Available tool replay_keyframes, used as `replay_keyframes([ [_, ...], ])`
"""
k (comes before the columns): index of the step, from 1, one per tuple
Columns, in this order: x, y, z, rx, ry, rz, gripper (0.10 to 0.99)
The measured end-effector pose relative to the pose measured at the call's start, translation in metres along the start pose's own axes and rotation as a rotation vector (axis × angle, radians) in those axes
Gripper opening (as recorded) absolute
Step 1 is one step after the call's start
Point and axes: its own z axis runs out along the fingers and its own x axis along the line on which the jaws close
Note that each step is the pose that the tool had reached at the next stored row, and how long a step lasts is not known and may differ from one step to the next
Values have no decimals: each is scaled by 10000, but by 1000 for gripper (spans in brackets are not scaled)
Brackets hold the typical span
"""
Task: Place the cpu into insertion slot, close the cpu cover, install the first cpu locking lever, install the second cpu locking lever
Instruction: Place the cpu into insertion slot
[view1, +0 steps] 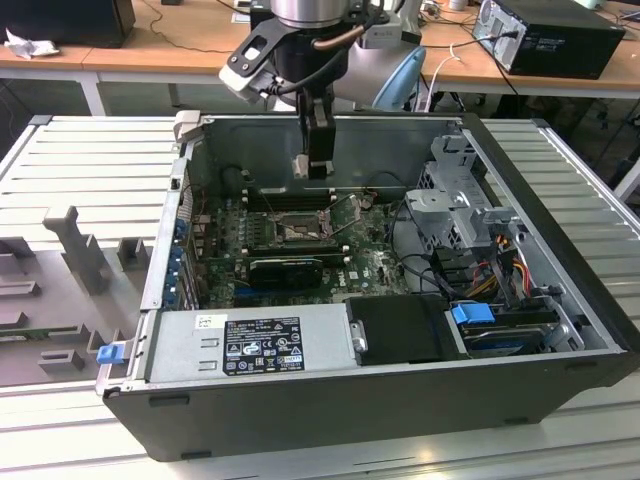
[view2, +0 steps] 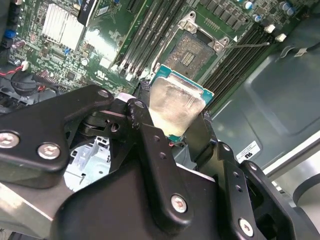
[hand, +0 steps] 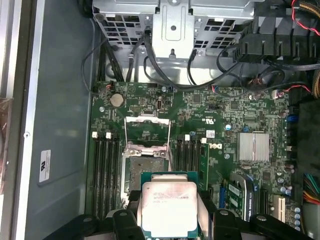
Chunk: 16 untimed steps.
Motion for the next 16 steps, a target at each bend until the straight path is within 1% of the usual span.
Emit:
replay_keyframes([
  [6, 0, -1, 10, -2, -6, 77, 529],
  [8, 0, -1, 16, -5, -20, 257, 529],
  [9, 0, -2, 20, -8, -43, 534, 529],
  [10, -1, -2, 21, -9, -54, 650, 529],
  [16, -1, -5, 56, -10, -54, 655, 529],
])
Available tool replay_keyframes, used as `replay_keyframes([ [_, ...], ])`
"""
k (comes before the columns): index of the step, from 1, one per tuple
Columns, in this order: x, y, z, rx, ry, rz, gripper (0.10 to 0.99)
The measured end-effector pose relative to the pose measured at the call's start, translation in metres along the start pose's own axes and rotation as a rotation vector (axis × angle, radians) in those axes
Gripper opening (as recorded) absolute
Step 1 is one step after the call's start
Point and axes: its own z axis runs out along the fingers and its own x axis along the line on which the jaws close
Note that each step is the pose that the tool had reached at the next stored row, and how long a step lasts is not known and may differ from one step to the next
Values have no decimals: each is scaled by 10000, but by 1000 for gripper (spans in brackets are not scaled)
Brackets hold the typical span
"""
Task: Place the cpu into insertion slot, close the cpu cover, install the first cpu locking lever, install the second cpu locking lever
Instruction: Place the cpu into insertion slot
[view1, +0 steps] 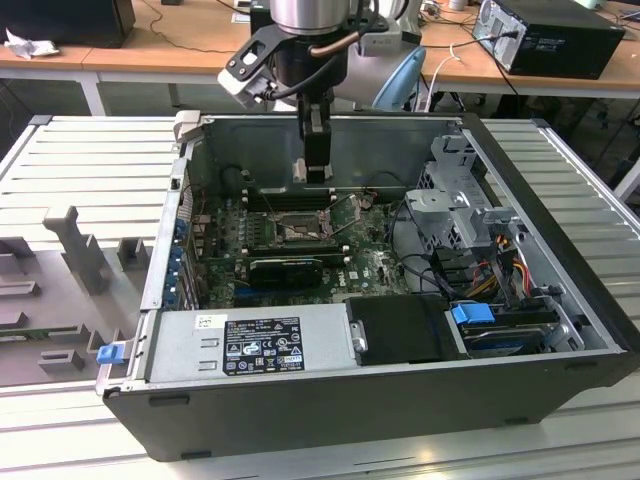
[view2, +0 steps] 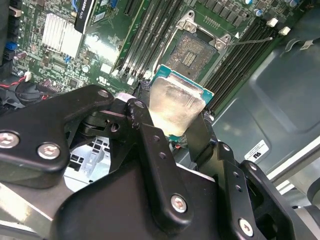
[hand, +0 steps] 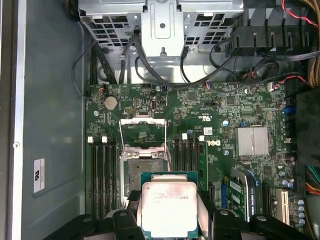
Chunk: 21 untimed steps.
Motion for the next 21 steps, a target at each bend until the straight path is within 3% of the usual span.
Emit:
replay_keyframes([
  [21, -1, -11, 77, 45, 47, 5, 529],
])
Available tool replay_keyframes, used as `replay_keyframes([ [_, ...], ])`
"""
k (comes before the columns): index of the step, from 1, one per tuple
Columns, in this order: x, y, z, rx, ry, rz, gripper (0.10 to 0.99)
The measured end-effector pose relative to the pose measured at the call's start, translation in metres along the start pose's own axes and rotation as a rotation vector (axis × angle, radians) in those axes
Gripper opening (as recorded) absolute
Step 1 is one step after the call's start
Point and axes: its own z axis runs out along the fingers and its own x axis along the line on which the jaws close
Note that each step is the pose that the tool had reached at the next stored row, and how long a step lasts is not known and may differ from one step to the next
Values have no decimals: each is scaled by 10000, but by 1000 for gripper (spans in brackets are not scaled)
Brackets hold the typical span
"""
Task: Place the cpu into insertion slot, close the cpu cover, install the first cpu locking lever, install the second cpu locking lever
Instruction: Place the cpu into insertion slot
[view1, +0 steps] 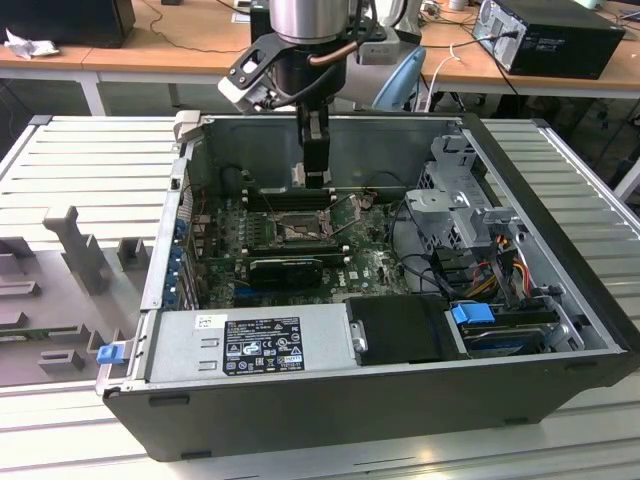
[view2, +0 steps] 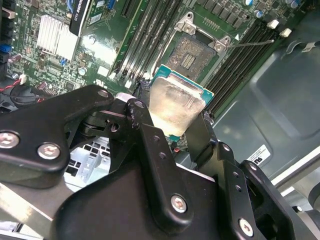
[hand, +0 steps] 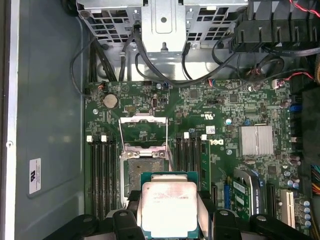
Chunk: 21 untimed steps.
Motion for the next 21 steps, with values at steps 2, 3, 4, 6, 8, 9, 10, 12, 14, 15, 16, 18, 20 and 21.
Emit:
replay_keyframes([
  [2, 0, -3, 8, 1, 0, 0, 529],
  [3, 0, -4, 11, 0, 0, 1, 529],
  [4, -1, -5, 12, 1, -2, -1, 529],
  [6, 0, -5, 18, 0, 0, -1, 529],
  [8, -1, -8, 38, 0, 1, 0, 529],
  [9, -1, -9, 47, 1, 0, 0, 529],
  [10, -2, -12, 76, 0, 1, 0, 529],
  [12, -3, -18, 127, 0, 1, -5, 529],
  [14, -4, -25, 169, 2, 3, -38, 529],
  [15, -4, -27, 187, 3, 3, -51, 529],
  [16, -4, -29, 206, 2, 5, -55, 529],
  [18, -5, -33, 240, 3, 4, -58, 529],
  [20, -5, -35, 258, 5, -1, -61, 529],
  [21, -5, -36, 260, 5, -4, -62, 529],
])
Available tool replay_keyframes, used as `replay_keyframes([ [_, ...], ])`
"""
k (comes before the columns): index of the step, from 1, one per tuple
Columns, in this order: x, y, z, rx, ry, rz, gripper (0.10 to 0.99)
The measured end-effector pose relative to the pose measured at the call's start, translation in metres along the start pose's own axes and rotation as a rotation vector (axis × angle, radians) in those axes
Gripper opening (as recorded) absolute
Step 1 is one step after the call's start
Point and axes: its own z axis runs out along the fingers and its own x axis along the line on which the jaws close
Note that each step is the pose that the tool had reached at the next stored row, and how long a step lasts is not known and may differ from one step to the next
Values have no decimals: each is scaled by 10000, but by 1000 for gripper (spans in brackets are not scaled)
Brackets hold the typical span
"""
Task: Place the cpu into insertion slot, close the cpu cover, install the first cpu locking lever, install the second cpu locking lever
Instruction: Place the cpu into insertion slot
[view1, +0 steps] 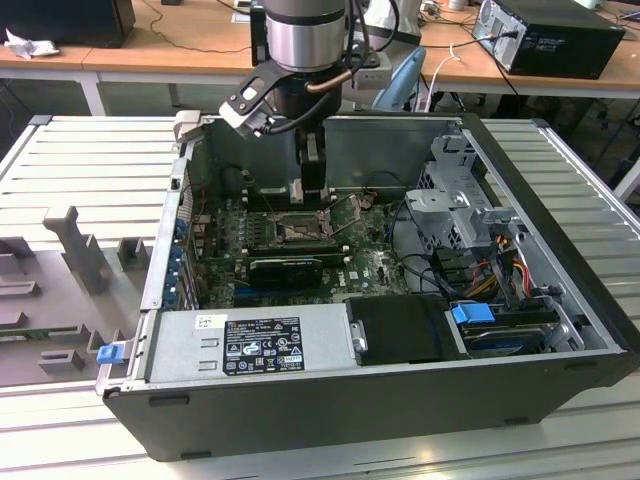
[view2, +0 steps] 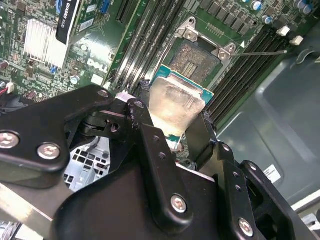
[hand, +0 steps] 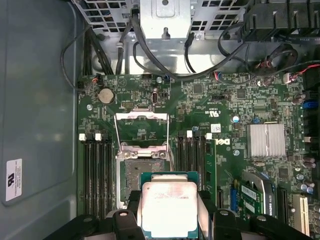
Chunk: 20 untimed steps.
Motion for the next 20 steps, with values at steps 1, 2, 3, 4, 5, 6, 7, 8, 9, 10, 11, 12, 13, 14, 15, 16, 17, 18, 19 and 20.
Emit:
replay_keyframes([
  [1, 0, -1, 10, -3, 1, -1, 529],
  [2, 0, -1, 16, -2, 0, -11, 529],
  [3, 0, -3, 24, 0, 6, -88, 529],
  [4, 0, -4, 36, 3, 21, -261, 529],
  [5, -1, -5, 47, 5, 30, -388, 529],
  [6, -1, -6, 56, 6, 36, -462, 529],
  [7, -1, -8, 66, 7, 39, -492, 529],
  [8, -2, -10, 73, 7, 39, -494, 529],
  [9, -2, -11, 81, 7, 39, -494, 529],
  [10, -2, -12, 89, 7, 39, -493, 529],
  [11, -2, -14, 99, 6, 40, -492, 529],
  [12, -2, -16, 120, 7, 40, -492, 529],
  [13, -2, -18, 132, 7, 39, -492, 529],
  [14, -3, -18, 140, 7, 39, -493, 529],
  [15, -3, -19, 148, 7, 38, -492, 529],
  [16, -3, -20, 155, 7, 40, -492, 529],
  [17, -3, -21, 163, 7, 40, -493, 529],
  [18, -3, -21, 169, 7, 39, -492, 529],
  [19, -3, -22, 176, 7, 39, -492, 529],
  [20, -3, -22, 179, 8, 37, -493, 529],
])
